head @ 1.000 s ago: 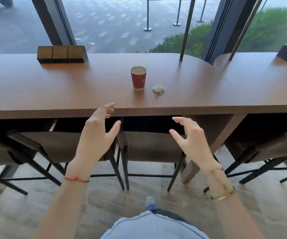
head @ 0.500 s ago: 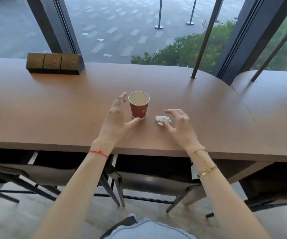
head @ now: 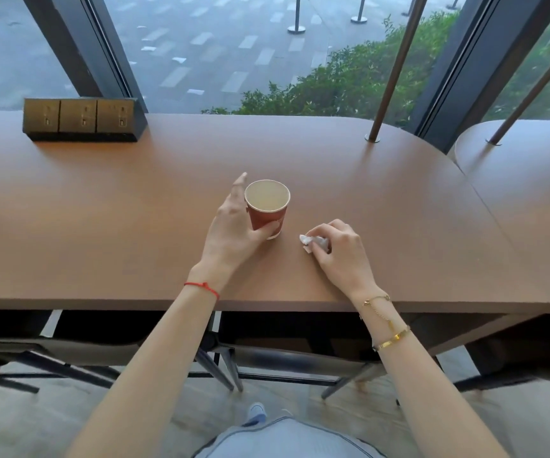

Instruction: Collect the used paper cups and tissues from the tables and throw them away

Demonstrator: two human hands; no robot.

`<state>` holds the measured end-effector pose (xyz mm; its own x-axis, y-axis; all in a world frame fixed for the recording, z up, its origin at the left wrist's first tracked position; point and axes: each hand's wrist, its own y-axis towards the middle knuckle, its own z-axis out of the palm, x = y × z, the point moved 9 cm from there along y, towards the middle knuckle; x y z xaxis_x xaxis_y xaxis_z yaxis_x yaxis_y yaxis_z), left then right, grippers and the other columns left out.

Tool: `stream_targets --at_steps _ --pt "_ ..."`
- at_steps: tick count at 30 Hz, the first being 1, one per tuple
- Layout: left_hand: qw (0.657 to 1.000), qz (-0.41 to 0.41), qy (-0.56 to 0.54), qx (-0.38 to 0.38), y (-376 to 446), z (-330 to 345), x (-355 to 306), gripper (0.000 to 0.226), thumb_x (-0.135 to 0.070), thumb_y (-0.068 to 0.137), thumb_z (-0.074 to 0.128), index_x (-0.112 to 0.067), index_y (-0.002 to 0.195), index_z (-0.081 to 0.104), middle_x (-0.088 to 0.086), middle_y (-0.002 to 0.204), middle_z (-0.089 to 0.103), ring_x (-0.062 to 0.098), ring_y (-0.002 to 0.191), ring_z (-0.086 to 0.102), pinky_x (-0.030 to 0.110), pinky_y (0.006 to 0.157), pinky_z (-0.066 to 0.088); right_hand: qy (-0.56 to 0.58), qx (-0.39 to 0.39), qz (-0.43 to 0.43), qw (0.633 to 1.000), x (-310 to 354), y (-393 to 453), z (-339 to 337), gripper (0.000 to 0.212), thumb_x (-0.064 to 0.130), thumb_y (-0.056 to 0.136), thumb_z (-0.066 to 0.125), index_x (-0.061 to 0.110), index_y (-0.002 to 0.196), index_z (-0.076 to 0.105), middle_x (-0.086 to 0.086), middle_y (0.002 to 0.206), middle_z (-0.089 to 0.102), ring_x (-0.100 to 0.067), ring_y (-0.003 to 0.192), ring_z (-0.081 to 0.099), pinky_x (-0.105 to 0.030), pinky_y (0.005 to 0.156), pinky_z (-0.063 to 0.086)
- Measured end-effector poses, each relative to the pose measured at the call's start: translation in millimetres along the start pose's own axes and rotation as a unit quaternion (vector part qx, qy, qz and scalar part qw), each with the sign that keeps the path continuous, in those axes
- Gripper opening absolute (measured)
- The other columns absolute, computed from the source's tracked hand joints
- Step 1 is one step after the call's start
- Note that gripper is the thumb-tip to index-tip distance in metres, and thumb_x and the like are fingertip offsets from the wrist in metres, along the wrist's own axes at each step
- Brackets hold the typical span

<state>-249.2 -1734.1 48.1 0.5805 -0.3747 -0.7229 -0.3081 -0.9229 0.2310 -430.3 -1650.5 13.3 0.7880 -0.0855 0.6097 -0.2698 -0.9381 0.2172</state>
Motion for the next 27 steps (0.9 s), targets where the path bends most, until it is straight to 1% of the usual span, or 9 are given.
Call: stream_targets --at_steps 3,6,8,10,13,19,23,24,27 --pt "1.0 0.011 -0.002 -0.022 -8.5 -6.4 -5.1 0.094 -0.036 0.072 0.082 -0.012 0.148 0.031 0.002 0.144 0.048 0.022 0.125 0.052 0.039 0.101 0.044 0.01 -0.015 -0.007 1.0 0.0 -10.6 -8.6 0.007 0.022 0.089 0.067 0.018 0.093 0.071 0.005 0.089 0.057 -0.013 0.081 0.053 -0.021 0.07 0.043" --pt "0.999 0.015 -0.012 -0.042 -26.3 -18.2 -8.3 0.089 -0.041 0.071 0.082 -0.016 0.144 0.038 0.0 0.138 0.053 0.017 0.114 0.056 0.039 0.094 0.049 0.017 -0.035 -0.019 0.999 -0.1 -26.1 -20.8 0.006 0.02 0.088 0.068 0.019 0.094 0.07 0.007 0.089 0.058 -0.007 0.075 0.052 -0.008 0.065 0.038" --pt "0.998 0.015 -0.015 -0.052 -42.6 -27.3 -11.0 0.085 -0.044 0.069 0.083 -0.019 0.14 0.042 -0.004 0.131 0.056 0.011 0.104 0.058 0.038 0.089 0.052 0.021 -0.044 -0.023 0.999 -0.4 -38.3 -28.9 0.007 0.019 0.088 0.069 0.02 0.095 0.07 0.009 0.088 0.057 -0.004 0.072 0.051 -0.003 0.063 0.038" --pt "0.998 0.013 -0.016 -0.056 -61.3 -34.0 -13.3 0.084 -0.045 0.068 0.083 -0.022 0.138 0.043 -0.007 0.128 0.057 0.006 0.099 0.058 0.036 0.088 0.053 0.029 -0.046 -0.023 0.998 -2.4 -51.6 -35.9 0.008 0.019 0.088 0.069 0.021 0.096 0.069 0.009 0.088 0.057 -0.003 0.073 0.053 -0.004 0.062 0.039" --pt "0.998 0.006 -0.019 -0.052 -89.2 -39.9 -16.0 0.084 -0.045 0.068 0.082 -0.025 0.139 0.042 -0.008 0.128 0.056 0.005 0.102 0.057 0.033 0.09 0.053 0.043 -0.048 -0.021 0.998 -5.6 -72.6 -46.8 0.011 0.018 0.088 0.068 0.023 0.098 0.068 0.012 0.088 0.056 -0.003 0.075 0.053 -0.009 0.063 0.041" --pt "0.999 0.042 -0.025 0.0 -139.8 -27.9 -33.8 0.084 -0.039 0.07 0.084 -0.028 0.141 0.04 -0.013 0.13 0.054 0.004 0.107 0.056 0.022 0.092 0.049 0.041 -0.074 0.009 0.996 -12.5 -130.9 -72.2 0.018 0.015 0.088 0.067 0.021 0.105 0.067 0.01 0.089 0.056 -0.006 0.073 0.052 -0.012 0.066 0.042" --pt "0.995 0.082 -0.027 0.043 -167.3 -16.2 -47.2 0.087 -0.041 0.07 0.083 -0.029 0.142 0.037 -0.016 0.129 0.052 -0.007 0.107 0.051 0.002 0.09 0.038 0.022 -0.115 0.054 0.992 -17.3 -181.2 -86.9 0.018 0.017 0.088 0.067 0.019 0.106 0.067 0.011 0.089 0.056 -0.001 0.071 0.051 -0.009 0.065 0.04" --pt "0.994 0.09 -0.031 0.055 -173.7 -13.4 -49.5 0.088 -0.042 0.07 0.082 -0.03 0.143 0.035 -0.018 0.128 0.051 -0.01 0.106 0.049 0.001 0.088 0.036 0.016 -0.127 0.067 0.99 -18.4 -195.3 -90.1 0.018 0.017 0.088 0.067 0.019 0.106 0.067 0.011 0.089 0.056 0.0 0.071 0.051 -0.007 0.065 0.04" --pt "0.988 0.115 -0.039 0.101 -193.0 -2.6 -56.2 0.092 -0.043 0.069 0.082 -0.031 0.144 0.03 -0.02 0.122 0.049 -0.006 0.102 0.051 0.01 0.089 0.039 -0.002 -0.166 0.114 0.98 -21.2 -243.6 -97.6 0.02 0.014 0.088 0.068 0.018 0.107 0.067 0.009 0.09 0.057 0.003 0.071 0.051 -0.004 0.065 0.039"
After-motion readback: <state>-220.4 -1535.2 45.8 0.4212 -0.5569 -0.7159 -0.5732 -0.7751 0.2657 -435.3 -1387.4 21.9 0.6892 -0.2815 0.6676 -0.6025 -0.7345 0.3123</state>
